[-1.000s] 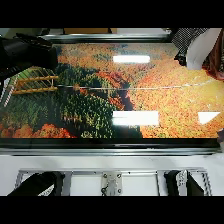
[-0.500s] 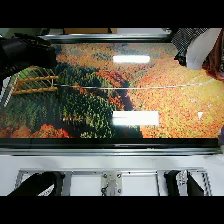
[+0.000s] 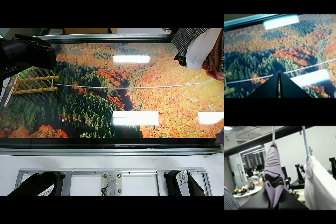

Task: Fold the clothes and pants, and hang the long-sleeved shirts on hangers.

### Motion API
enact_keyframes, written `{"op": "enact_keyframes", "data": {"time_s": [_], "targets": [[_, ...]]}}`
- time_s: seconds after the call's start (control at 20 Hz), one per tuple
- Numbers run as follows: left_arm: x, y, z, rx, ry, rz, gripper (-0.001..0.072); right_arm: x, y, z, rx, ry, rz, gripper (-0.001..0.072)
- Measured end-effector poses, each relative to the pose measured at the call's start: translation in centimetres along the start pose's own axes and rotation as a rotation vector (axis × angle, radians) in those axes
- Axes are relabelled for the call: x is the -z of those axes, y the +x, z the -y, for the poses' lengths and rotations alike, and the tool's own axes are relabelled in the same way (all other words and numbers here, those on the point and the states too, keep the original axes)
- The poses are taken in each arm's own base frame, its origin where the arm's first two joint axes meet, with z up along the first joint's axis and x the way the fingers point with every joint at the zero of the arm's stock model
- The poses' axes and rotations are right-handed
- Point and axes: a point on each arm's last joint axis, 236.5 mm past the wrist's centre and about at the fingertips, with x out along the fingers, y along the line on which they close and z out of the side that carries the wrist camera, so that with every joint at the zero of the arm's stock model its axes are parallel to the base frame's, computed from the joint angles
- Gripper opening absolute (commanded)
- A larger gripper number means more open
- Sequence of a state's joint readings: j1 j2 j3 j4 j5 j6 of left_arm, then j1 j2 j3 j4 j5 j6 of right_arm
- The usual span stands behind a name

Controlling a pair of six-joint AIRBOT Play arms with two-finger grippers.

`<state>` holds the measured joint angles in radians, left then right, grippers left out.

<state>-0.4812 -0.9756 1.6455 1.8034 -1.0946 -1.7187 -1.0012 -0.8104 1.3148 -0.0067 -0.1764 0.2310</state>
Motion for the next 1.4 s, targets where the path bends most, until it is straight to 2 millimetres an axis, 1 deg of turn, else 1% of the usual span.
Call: {"op": "enact_keyframes", "data": {"time_s": [0.25, 0.4, 0.5, 0.65, 0.85, 0.9, 0.95, 1.0, 1.05, 1.1, 1.2, 1.35, 1.4], "targets": [[0.1, 0.0, 0.0, 0.000, 0.001, -0.002, 0.0020, 2.0, 0.0, 0.7, 0.019, -0.026, -0.037, 0.0023], [0.1, 0.0, 0.0, -0.001, 0.003, -0.004, 0.0020, 2.3, -0.5, 1.3, 0.039, -0.044, -0.043, 0.0023], [0.1, 0.0, 0.0, -0.001, 0.003, -0.003, 0.0020, 2.0, -1.0, 2.2, 0.073, -0.053, -0.034, 0.0023], [0.0, 0.0, 0.0, -0.001, 0.003, -0.002, 0.0020, 0.8, -2.0, 3.7, 0.135, -0.074, -0.009, 0.0024], [0.0, 0.0, 0.0, -0.002, 0.004, -0.001, 0.0020, -0.4, -3.1, 4.5, 0.171, -0.121, -0.001, 0.0038], [0.0, 0.0, 0.0, -0.002, 0.004, -0.001, 0.0020, -0.5, -3.2, 4.5, 0.172, -0.125, -0.002, 0.0066], [0.0, 0.0, 0.0, -0.002, 0.003, -0.001, 0.0020, -0.5, -3.2, 4.4, 0.169, -0.129, -0.003, 0.0233], [0.0, 0.0, -0.1, -0.002, 0.003, 0.000, 0.0020, -0.6, -3.3, 4.2, 0.158, -0.132, -0.003, 0.0449], [0.0, 0.0, -0.1, -0.002, 0.003, 0.000, 0.0020, -0.7, -3.3, 3.8, 0.144, -0.136, -0.002, 0.0528], [0.0, 0.0, -0.1, -0.002, 0.003, 0.000, 0.0020, -0.7, -3.3, 3.6, 0.133, -0.136, -0.004, 0.0515], [0.0, 0.0, -0.1, -0.002, 0.003, 0.000, 0.0020, -0.7, -3.3, 3.1, 0.111, -0.134, -0.006, 0.0515], [0.0, 0.0, -0.1, -0.002, 0.003, 0.000, 0.0020, -1.6, -3.7, 2.1, 0.075, -0.144, 0.013, 0.0515], [0.0, 0.0, -0.1, -0.002, 0.003, 0.000, 0.0020, -2.1, -4.0, 1.4, 0.046, -0.145, 0.022, 0.0515]]}}
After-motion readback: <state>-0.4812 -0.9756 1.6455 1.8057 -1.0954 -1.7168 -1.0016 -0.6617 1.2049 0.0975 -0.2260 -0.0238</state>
